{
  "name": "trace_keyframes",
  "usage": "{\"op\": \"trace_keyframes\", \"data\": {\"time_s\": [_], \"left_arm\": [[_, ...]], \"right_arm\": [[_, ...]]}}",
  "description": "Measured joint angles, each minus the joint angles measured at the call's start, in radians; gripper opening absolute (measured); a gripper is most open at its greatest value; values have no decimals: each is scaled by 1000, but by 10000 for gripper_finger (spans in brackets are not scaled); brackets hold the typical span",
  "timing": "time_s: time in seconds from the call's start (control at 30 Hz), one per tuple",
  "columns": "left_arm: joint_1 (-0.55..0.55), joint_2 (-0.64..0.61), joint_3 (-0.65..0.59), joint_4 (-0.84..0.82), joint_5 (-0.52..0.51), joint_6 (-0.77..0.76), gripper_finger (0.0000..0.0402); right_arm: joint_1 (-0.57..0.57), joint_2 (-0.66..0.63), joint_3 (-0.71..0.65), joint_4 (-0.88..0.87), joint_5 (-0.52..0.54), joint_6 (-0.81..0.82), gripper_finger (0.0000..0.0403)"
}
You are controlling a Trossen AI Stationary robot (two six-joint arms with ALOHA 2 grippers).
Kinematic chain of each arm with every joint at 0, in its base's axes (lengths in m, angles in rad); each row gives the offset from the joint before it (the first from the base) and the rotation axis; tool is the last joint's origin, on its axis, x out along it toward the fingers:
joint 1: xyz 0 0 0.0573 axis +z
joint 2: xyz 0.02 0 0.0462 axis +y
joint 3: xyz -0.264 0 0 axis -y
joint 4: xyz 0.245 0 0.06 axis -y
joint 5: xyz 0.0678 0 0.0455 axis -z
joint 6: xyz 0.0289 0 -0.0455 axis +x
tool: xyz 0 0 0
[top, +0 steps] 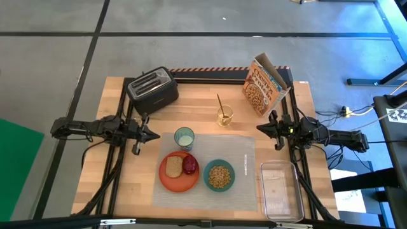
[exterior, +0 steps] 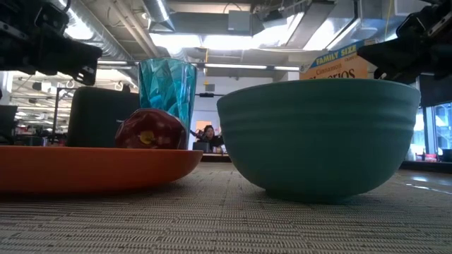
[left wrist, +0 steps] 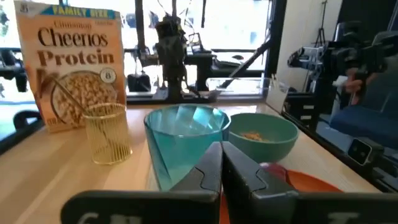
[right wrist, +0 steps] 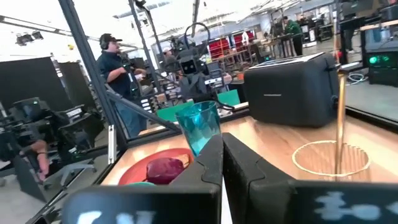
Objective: Arrange a breakfast setting
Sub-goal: Return to Home Position
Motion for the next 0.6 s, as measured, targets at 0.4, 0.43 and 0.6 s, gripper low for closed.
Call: {"op": "trace_keyframes", "data": {"time_s": [0.4, 0.43, 0.6], "left_arm": [[0, -8, 0, 2, 17, 9, 0], [0, -8, 0, 2, 17, 9, 0], [0, -8, 0, 0, -1, -30, 0]], "right_arm": [[0, 0, 0, -7, 35, 34, 1], [0, 0, 0, -7, 35, 34, 1], [0, 0, 0, -7, 35, 34, 1]]}}
